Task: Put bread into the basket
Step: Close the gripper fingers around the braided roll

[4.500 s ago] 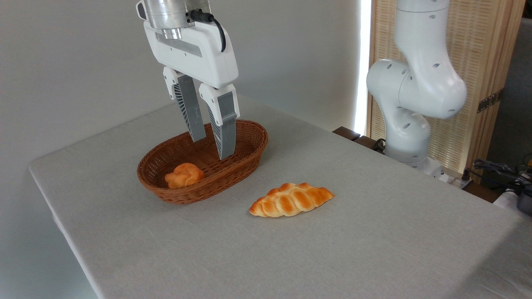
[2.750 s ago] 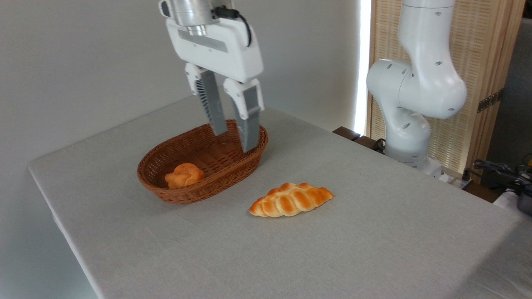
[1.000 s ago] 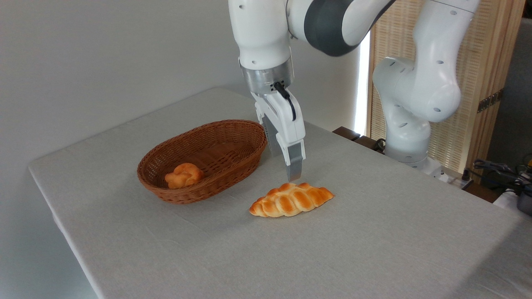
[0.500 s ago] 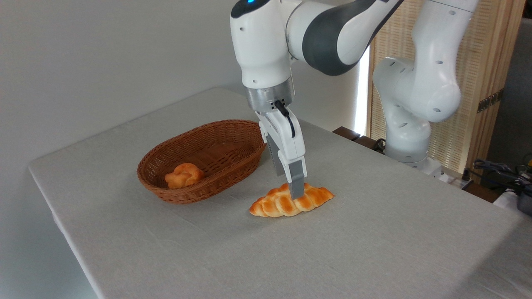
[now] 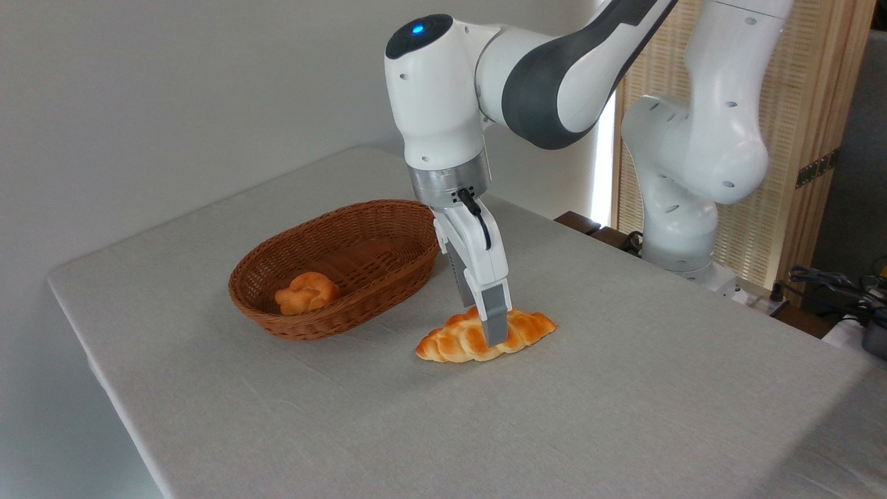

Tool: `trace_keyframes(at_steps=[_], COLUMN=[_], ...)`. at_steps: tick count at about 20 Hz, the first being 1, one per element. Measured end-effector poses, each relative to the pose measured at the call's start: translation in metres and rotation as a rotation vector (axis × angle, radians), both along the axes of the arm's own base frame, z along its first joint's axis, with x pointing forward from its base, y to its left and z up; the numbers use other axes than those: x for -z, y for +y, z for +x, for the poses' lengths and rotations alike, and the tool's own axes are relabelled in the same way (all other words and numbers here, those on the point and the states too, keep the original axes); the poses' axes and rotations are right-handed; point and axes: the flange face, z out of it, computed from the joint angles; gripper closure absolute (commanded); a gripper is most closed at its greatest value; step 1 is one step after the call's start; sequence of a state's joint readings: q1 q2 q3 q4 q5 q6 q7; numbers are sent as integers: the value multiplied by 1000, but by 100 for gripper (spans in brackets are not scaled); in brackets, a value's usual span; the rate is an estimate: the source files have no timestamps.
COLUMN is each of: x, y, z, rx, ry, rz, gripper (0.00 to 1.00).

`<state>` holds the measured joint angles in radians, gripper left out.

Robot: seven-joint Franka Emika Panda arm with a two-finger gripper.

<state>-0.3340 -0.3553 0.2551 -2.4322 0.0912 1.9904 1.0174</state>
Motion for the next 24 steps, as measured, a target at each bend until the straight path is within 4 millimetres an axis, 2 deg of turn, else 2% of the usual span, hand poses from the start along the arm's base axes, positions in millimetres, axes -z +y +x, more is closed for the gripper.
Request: trace_keyframes(at_steps=[12, 13, 14, 15, 17, 19, 24], x=[12, 12, 14, 16, 20, 23, 24], y=[-1, -1, -1, -2, -2, -3, -3], z=[-3, -3, -2, -1, 0, 1, 2], rx=[2, 2, 2, 3, 3, 4, 4], ry=[21, 20, 18, 15, 14, 18, 20], rz=[4, 4, 4, 5, 7, 9, 10], gripper=[1, 10, 26, 33, 56, 63, 67])
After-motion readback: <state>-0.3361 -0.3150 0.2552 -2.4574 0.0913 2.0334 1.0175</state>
